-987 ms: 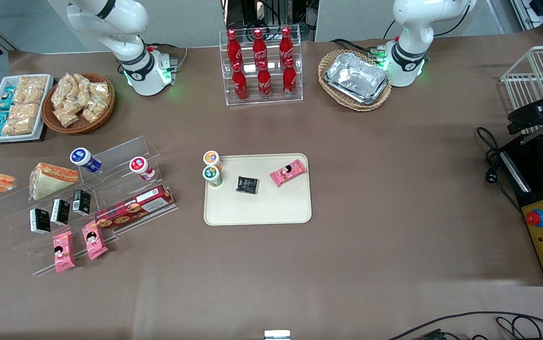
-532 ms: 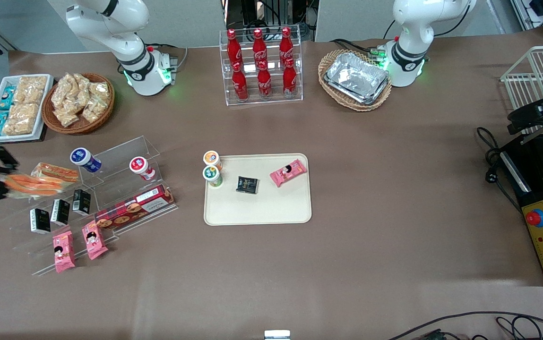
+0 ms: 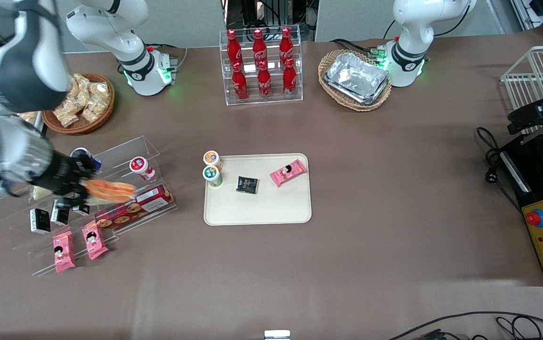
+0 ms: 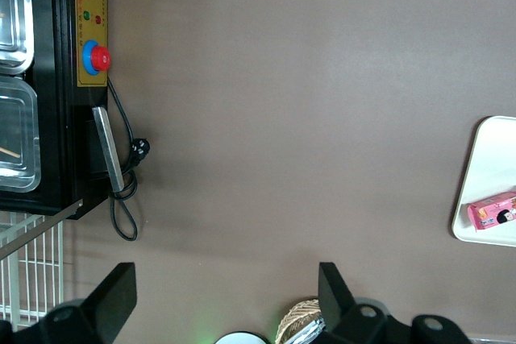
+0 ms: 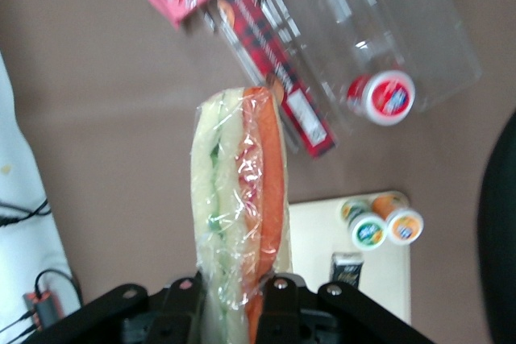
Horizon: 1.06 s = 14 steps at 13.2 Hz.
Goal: Place sandwich on tray
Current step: 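Carry the held sandwich over the cream tray beside the black tissue pack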
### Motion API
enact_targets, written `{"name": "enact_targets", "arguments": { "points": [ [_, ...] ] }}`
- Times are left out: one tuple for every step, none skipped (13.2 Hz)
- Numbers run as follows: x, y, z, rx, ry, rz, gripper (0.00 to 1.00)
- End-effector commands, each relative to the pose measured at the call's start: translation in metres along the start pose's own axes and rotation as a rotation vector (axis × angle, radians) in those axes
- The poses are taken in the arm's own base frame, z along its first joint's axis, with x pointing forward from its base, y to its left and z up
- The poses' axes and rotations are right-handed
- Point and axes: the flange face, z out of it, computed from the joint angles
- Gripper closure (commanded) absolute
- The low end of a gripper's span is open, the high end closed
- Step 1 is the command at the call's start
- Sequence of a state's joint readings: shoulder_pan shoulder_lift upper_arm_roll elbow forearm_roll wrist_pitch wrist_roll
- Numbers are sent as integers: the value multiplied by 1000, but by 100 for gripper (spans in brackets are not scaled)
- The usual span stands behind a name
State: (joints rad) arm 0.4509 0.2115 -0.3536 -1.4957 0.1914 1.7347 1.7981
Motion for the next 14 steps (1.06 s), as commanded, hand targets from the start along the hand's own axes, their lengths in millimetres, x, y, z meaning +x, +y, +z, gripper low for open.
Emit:
{"name": "enact_targets", "arguments": {
  "points": [
    [-86, 3, 43, 59, -8, 72, 100],
    [-114, 10, 58, 68, -9, 64, 100],
    [-140, 16, 76, 77, -4, 46, 100],
    [-164, 22, 98, 84, 3, 35, 100],
    [-183, 27, 119, 90, 9, 37, 100],
    [-203, 34, 140, 101, 12, 40, 100],
    [-221, 40, 161, 116, 13, 33, 100],
    [-239, 48, 186, 124, 19, 12, 100],
    [-260, 60, 211, 138, 21, -23, 100],
    [-279, 71, 233, 164, 13, -24, 100],
    [-288, 75, 251, 186, 7, -2, 100],
    [-291, 78, 264, 188, 3, 5, 100],
    [-293, 82, 279, 177, 19, -5, 100],
    [-304, 96, 292, 168, 29, -30, 100]
  ]
}}
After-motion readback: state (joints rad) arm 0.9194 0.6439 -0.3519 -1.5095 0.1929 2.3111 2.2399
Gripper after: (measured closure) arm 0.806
